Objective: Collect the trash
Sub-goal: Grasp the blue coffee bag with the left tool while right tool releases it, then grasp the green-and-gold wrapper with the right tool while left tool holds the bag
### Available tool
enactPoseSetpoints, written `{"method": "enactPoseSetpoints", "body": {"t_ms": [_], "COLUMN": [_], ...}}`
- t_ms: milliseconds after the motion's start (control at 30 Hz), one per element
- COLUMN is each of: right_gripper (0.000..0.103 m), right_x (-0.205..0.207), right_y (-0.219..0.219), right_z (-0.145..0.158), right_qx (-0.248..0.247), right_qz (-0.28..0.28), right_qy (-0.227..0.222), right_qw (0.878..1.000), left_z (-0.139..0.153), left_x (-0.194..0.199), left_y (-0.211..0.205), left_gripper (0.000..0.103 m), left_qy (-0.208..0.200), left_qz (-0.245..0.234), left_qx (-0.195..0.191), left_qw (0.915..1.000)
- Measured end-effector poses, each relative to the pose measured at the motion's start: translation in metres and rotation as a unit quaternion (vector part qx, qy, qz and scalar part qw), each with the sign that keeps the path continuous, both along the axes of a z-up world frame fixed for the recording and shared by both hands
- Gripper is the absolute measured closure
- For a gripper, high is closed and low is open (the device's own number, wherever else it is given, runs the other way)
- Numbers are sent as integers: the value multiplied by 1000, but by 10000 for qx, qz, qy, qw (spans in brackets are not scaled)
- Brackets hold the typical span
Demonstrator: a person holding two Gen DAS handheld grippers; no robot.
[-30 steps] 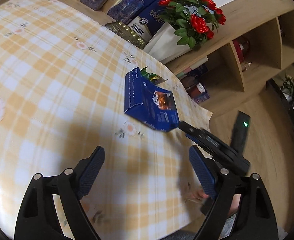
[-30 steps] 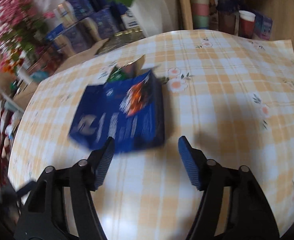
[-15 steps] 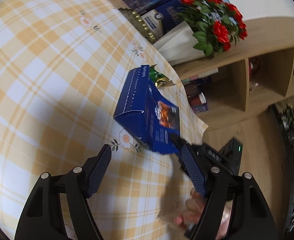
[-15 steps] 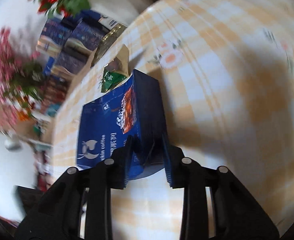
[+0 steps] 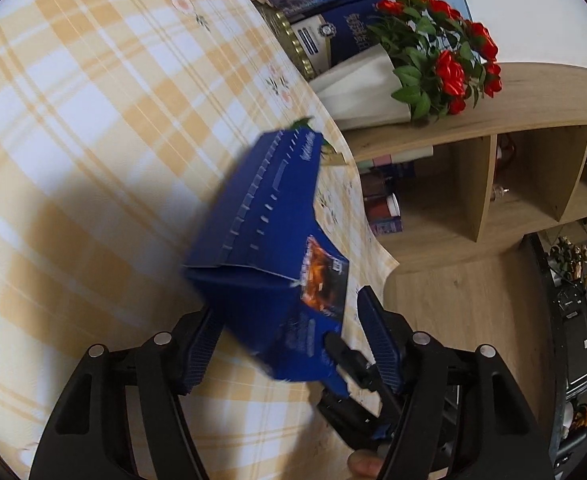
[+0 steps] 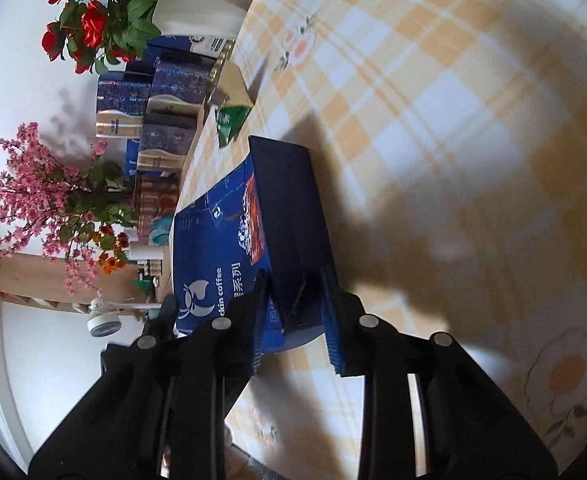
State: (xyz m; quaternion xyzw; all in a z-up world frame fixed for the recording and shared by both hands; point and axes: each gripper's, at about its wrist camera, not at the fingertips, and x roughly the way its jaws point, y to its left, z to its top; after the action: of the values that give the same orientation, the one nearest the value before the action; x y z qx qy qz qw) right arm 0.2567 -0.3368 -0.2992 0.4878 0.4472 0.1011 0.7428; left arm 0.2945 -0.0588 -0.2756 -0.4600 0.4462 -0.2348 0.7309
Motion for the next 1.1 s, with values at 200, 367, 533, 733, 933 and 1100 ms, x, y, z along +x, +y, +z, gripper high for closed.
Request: {"method": "enactPoseSetpoints", "body": {"t_ms": [200,367,533,733,933,1100], "right_gripper": [70,62,62,44,39,73], "right_x": [6,29,83,162,214,216], "right_y": [13,14,-1,24,28,25], "right_z": [11,41,54,74,61,57], "right_qx": [-293,-1214,-1561,-3312,-3233,-2619], "right_qz": [629,785,516,635,495,268], "right_qy": [149,-26,-44,-522,-320,-190], "right_qw": [9975,9895,9864,9400,9445,9645], "left_z": [-3,24,51,71,79,79], "left_x": [-2,-7,-4,2,5,4], "left_y": [13,34,74,114,133,138], "left_gripper": [82,85,85,85,85,85], "left_qy": [-39,-609,-942,-1203,-1350,-1359], "left_qz": [61,-44,144,258,227,211], "left_qx": [146,775,1315,1709,2000,2008], "left_qw": [9999,9951,9867,9776,9702,9699]}}
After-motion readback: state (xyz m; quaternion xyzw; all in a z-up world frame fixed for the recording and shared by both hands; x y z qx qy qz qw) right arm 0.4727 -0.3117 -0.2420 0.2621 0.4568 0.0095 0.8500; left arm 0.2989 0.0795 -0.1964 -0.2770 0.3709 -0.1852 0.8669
